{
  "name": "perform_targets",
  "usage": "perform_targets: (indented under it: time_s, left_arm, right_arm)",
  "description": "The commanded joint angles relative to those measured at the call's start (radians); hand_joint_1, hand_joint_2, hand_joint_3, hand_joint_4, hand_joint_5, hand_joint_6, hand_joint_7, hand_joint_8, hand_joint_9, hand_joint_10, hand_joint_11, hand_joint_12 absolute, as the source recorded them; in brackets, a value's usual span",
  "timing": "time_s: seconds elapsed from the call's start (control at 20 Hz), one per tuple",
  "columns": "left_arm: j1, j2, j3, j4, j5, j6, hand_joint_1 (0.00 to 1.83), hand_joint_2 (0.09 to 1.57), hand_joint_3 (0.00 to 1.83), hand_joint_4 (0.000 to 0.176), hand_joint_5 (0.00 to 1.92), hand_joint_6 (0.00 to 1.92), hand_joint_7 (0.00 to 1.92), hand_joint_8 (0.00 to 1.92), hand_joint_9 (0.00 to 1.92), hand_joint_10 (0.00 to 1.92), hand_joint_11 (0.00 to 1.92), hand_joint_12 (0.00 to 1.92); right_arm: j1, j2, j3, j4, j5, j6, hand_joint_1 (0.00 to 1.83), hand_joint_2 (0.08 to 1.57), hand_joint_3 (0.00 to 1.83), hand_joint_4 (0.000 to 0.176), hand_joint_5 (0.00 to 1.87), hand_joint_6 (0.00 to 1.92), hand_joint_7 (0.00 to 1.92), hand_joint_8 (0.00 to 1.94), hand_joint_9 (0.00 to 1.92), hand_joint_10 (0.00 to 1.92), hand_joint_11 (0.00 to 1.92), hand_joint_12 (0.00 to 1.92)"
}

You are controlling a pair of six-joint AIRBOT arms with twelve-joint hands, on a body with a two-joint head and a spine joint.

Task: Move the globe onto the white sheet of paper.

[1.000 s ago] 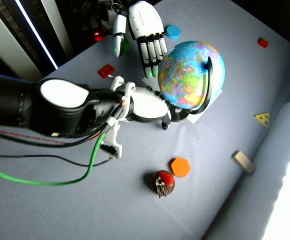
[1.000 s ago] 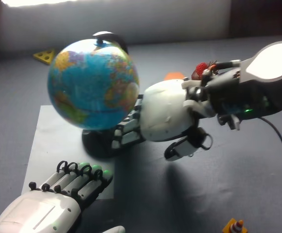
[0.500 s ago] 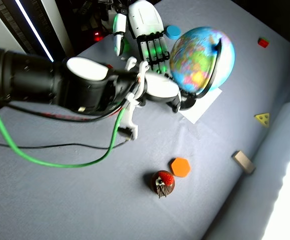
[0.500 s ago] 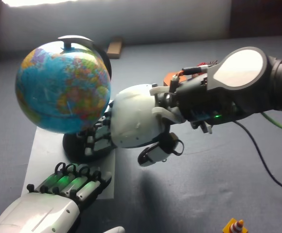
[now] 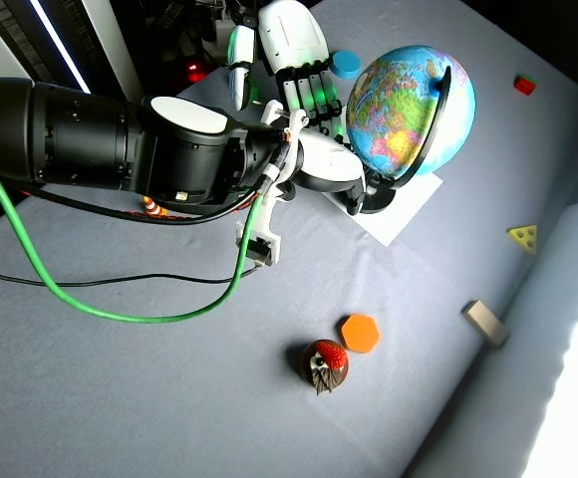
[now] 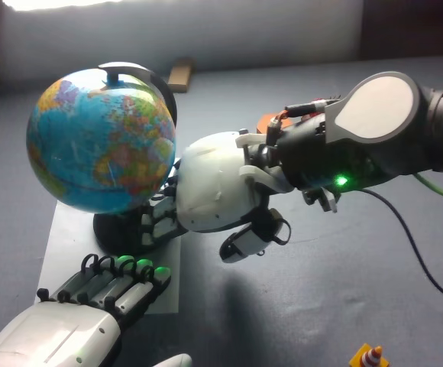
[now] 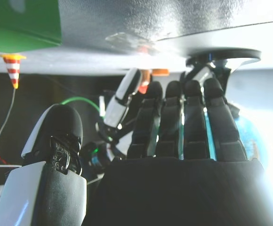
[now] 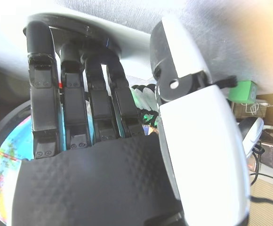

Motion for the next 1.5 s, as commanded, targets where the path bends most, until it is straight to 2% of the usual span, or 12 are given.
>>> perform_targets:
  time_s: [0.0, 0.1, 0.25, 0.45, 0.55, 0.7, 0.9, 1.1, 1.2, 1.3, 1.4, 1.45]
  left_arm:
    - [-0.003, 0.009, -0.005, 0.049, -0.096, -0.007, 0.0, 1.23, 0.0, 0.0, 0.1, 0.0, 0.07, 0.0, 0.03, 0.0, 0.0, 0.14]
    - [-0.001, 0.011, -0.005, 0.045, -0.096, -0.007, 0.0, 1.22, 0.0, 0.0, 0.1, 0.0, 0.07, 0.0, 0.03, 0.0, 0.0, 0.14]
    - [0.001, 0.011, -0.003, 0.047, -0.096, -0.007, 0.0, 1.22, 0.0, 0.0, 0.1, 0.0, 0.07, 0.0, 0.03, 0.0, 0.0, 0.14]
    - [0.006, 0.011, -0.005, 0.046, -0.096, -0.007, 0.0, 1.22, 0.0, 0.0, 0.11, 0.0, 0.07, 0.0, 0.04, 0.0, 0.0, 0.12]
    - [0.008, 0.013, -0.005, 0.044, -0.096, -0.008, 0.0, 1.22, 0.0, 0.0, 0.11, 0.0, 0.07, 0.0, 0.04, 0.0, 0.0, 0.08]
    - [0.012, 0.013, -0.007, 0.044, -0.096, -0.012, 0.0, 1.22, 0.0, 0.0, 0.1, 0.0, 0.07, 0.0, 0.03, 0.0, 0.0, 0.07]
    - [0.009, 0.037, -0.044, 0.024, -0.083, -0.012, 0.0, 1.22, 0.0, 0.0, 0.1, 0.0, 0.06, 0.0, 0.03, 0.0, 0.0, 0.07]
    - [-0.064, 0.089, -0.101, -0.082, 0.056, 0.034, 0.0, 1.23, 0.0, 0.0, 0.1, 0.0, 0.06, 0.0, 0.03, 0.0, 0.0, 0.05]
    - [-0.129, 0.122, -0.133, -0.191, 0.153, 0.084, 0.0, 1.23, 0.0, 0.0, 0.1, 0.0, 0.06, 0.0, 0.03, 0.0, 0.0, 0.05]
    - [-0.207, 0.159, -0.168, -0.317, 0.247, 0.165, 0.0, 1.23, 0.0, 0.0, 0.09, 0.0, 0.06, 0.0, 0.02, 0.0, 0.0, 0.01]
    - [-0.284, 0.188, -0.197, -0.444, 0.295, 0.256, 0.0, 1.23, 0.0, 0.0, 0.09, 0.0, 0.05, 0.0, 0.01, 0.0, 0.0, 0.0]
    - [-0.337, 0.2, -0.208, -0.534, 0.325, 0.316, 0.0, 1.23, 0.0, 0.0, 0.09, 0.0, 0.05, 0.0, 0.01, 0.0, 0.0, 0.0]
  right_arm:
    - [-0.004, 0.007, -0.009, 0.023, -0.015, 0.002, 0.03, 1.17, 0.0, 0.0, 0.11, 0.0, 0.16, 0.0, 0.15, 0.0, 0.0, 0.22]
    - [-0.009, 0.018, -0.018, 0.023, -0.016, 0.008, 0.05, 1.16, 0.0, 0.0, 0.11, 0.0, 0.18, 0.0, 0.15, 0.0, 0.0, 0.14]
    - [-0.012, 0.044, -0.039, 0.023, -0.015, 0.037, 0.05, 1.16, 0.0, 0.0, 0.11, 0.0, 0.18, 0.0, 0.15, 0.0, 0.0, 0.14]
    - [0.001, 0.128, -0.128, 0.023, -0.015, 0.062, 0.05, 1.16, 0.0, 0.0, 0.12, 0.0, 0.14, 0.0, 0.14, 0.0, 0.0, 0.15]
    - [0.008, 0.174, -0.177, 0.023, -0.019, 0.092, 0.04, 1.17, 0.0, 0.0, 0.1, 0.01, 0.13, 0.0, 0.14, 0.0, 0.0, 0.08]
    - [0.027, 0.248, -0.26, 0.022, -0.062, 0.183, 0.04, 1.17, 0.0, 0.0, 0.08, 0.01, 0.13, 0.0, 0.1, 0.0, 0.0, 0.01]
    - [0.049, 0.347, -0.385, 0.018, -0.147, 0.369, 0.05, 1.17, 0.0, 0.0, 0.07, 0.0, 0.13, 0.0, 0.1, 0.0, 0.0, 0.0]
    - [0.067, 0.429, -0.486, -0.271, -0.196, 0.8, 0.06, 1.17, 0.0, 0.0, 0.05, 0.0, 0.14, 0.01, 0.1, 0.0, 0.0, 0.0]
    - [0.079, 0.465, -0.521, -0.439, -0.187, 1.035, 0.06, 1.17, 0.0, 0.0, 0.05, 0.0, 0.14, 0.01, 0.1, 0.0, 0.0, 0.0]
    - [0.093, 0.495, -0.555, -0.734, -0.178, 1.383, 0.06, 1.17, 0.0, 0.0, 0.06, 0.01, 0.14, 0.01, 0.1, 0.0, 0.0, 0.0]
    - [0.103, 0.518, -0.583, -0.963, -0.163, 1.645, 0.05, 1.17, 0.0, 0.0, 0.07, 0.01, 0.14, 0.01, 0.1, 0.0, 0.0, 0.0]
    - [0.112, 0.531, -0.598, -0.972, -0.151, 1.701, 0.05, 1.17, 0.0, 0.0, 0.07, 0.01, 0.13, 0.0, 0.1, 0.0, 0.0, 0.0]
